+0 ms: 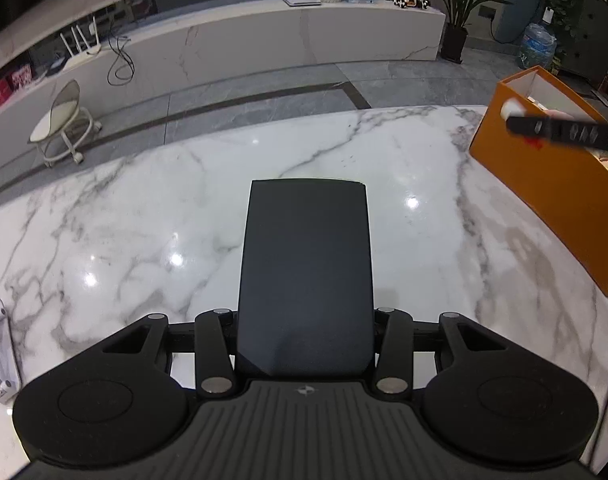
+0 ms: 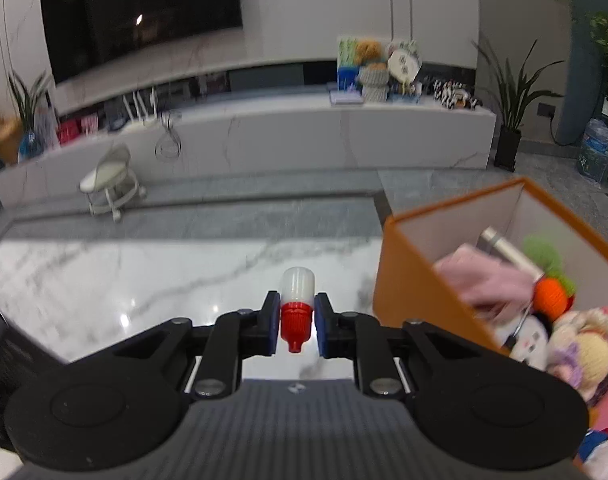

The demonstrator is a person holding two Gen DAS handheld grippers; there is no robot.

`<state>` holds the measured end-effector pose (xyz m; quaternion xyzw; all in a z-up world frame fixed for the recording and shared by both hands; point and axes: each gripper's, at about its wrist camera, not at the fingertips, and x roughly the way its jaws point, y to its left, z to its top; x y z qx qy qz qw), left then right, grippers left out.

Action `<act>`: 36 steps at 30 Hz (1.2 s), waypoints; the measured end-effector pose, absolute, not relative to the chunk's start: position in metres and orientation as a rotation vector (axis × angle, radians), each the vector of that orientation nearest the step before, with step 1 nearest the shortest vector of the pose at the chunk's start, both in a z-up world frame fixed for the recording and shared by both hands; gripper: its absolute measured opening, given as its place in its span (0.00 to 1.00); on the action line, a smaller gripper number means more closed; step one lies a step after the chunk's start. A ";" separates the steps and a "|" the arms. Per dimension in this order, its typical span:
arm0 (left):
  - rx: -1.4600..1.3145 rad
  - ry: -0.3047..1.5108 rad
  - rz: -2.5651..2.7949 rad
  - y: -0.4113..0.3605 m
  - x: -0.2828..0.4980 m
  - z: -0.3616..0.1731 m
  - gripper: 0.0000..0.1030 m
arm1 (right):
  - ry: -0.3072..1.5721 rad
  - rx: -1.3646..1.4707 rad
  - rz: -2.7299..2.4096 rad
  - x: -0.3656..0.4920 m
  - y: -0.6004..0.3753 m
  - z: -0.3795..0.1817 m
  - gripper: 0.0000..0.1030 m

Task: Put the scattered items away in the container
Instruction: 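Carry the bottle with right tool while left tool carries the black box to the orange box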

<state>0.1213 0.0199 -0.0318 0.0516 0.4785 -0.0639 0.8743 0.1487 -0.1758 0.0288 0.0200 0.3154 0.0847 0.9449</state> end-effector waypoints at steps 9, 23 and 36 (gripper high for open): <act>0.123 0.935 -0.088 0.007 0.122 -0.012 0.48 | 0.521 0.141 0.163 0.135 -0.208 0.084 0.19; 0.106 0.698 -0.133 -0.064 0.122 0.068 0.48 | 0.362 0.280 0.118 0.112 -0.293 0.144 0.19; 0.180 0.565 -0.297 -0.187 0.121 0.127 0.48 | 0.313 0.375 0.079 0.101 -0.412 0.146 0.19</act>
